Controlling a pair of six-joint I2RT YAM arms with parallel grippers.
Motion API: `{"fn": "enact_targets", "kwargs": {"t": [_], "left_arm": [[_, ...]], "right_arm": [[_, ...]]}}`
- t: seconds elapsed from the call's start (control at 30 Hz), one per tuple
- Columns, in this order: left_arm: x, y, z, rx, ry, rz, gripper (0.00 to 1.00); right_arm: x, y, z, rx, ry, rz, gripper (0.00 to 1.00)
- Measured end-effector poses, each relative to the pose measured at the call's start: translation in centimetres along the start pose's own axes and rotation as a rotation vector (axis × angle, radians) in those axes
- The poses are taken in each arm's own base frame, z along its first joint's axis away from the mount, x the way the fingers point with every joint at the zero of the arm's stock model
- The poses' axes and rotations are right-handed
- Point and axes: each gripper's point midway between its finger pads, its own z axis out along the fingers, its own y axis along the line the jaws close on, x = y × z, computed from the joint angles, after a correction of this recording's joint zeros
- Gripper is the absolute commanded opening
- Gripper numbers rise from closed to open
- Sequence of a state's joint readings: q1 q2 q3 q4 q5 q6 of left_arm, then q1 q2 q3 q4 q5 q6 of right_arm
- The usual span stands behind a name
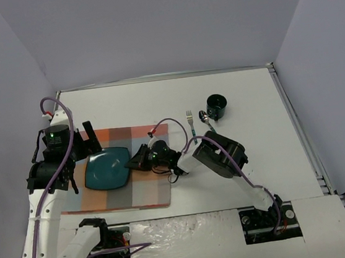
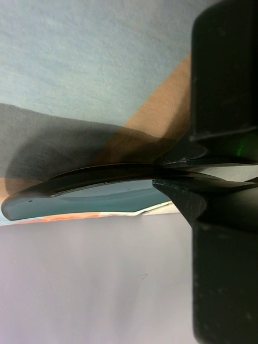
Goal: Set the dinner table for one person
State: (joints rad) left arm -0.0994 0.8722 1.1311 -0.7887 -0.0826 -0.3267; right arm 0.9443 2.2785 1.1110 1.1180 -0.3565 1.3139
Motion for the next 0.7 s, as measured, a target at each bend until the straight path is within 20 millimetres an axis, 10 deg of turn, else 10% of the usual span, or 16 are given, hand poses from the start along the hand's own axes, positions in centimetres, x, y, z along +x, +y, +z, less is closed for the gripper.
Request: {"fn": "enact_targets", "kwargs": {"t": [0.7], "left_arm": [[0.3,0.1,0.0,-0.001,0.004,0.001,0.97]], "right_arm": [[-0.2,0.9,-0.3,-0.059,0.019,-0.062,0.53]]}}
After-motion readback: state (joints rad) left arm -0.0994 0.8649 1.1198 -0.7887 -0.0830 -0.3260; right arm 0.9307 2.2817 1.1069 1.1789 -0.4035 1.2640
